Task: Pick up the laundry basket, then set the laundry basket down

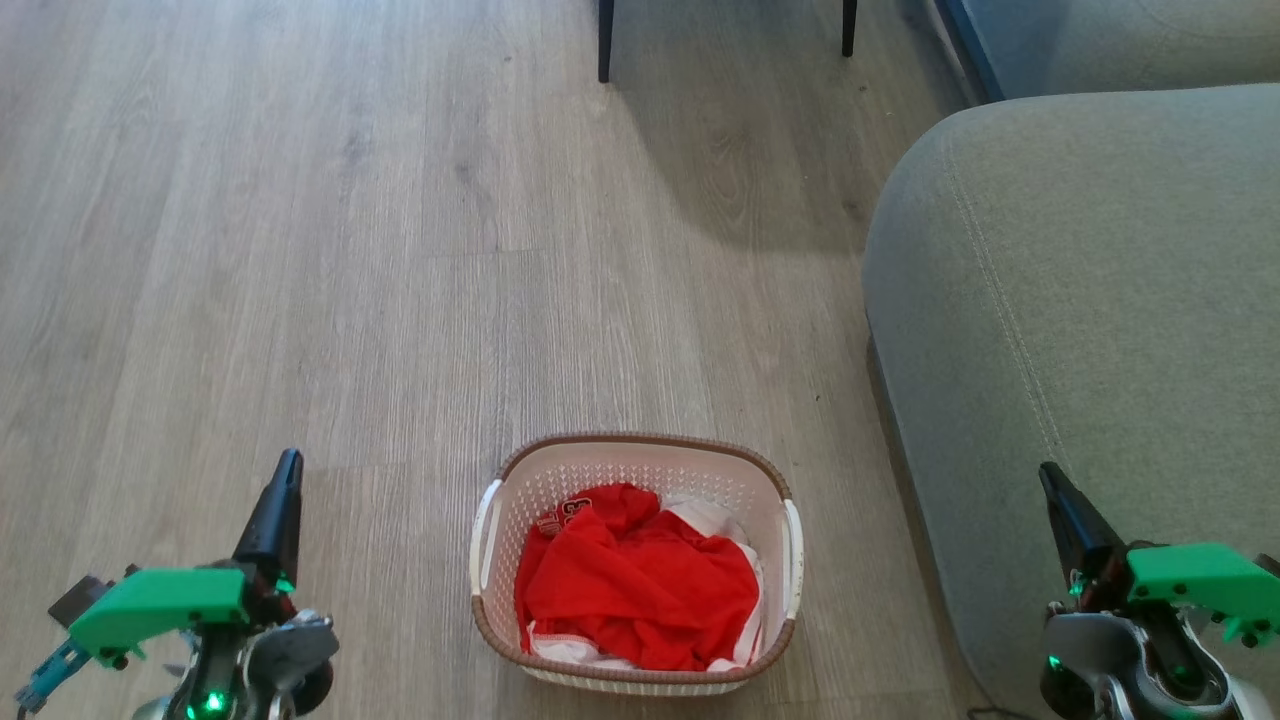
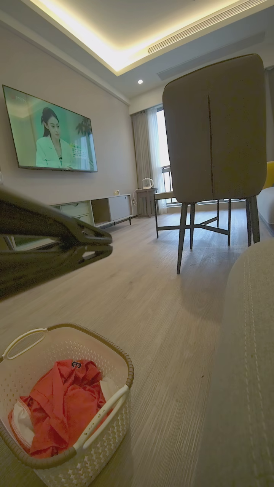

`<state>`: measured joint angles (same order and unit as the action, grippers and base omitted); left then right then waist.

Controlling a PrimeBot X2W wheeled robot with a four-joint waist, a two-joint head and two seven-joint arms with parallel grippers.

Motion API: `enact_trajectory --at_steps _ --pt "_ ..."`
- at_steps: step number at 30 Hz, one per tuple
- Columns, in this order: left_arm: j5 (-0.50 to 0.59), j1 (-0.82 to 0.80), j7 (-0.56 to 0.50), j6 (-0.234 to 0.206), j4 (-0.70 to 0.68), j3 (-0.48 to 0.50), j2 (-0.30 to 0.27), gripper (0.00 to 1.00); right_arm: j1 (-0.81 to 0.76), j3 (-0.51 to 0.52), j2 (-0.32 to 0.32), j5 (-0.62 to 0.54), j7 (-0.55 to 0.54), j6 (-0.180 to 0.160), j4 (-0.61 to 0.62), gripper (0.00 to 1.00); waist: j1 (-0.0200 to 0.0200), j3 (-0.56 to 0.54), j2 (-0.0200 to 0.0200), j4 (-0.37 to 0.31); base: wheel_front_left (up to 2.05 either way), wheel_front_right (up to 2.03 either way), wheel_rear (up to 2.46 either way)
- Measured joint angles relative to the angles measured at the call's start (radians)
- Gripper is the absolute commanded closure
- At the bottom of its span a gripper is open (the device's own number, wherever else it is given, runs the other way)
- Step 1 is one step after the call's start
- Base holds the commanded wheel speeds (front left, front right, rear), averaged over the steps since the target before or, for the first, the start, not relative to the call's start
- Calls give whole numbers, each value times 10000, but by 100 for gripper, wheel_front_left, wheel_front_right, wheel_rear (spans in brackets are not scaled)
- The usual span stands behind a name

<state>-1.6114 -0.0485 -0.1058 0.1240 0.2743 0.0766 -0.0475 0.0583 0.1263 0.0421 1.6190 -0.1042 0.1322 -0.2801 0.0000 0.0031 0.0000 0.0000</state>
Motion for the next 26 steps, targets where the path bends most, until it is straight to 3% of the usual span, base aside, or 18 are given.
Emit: enact_trajectory --at_steps 26 --pt "0 0 -2 0 0 2 4 100 0 12 0 -2 -2 0 0 100 0 0 0 0 0 0 0"
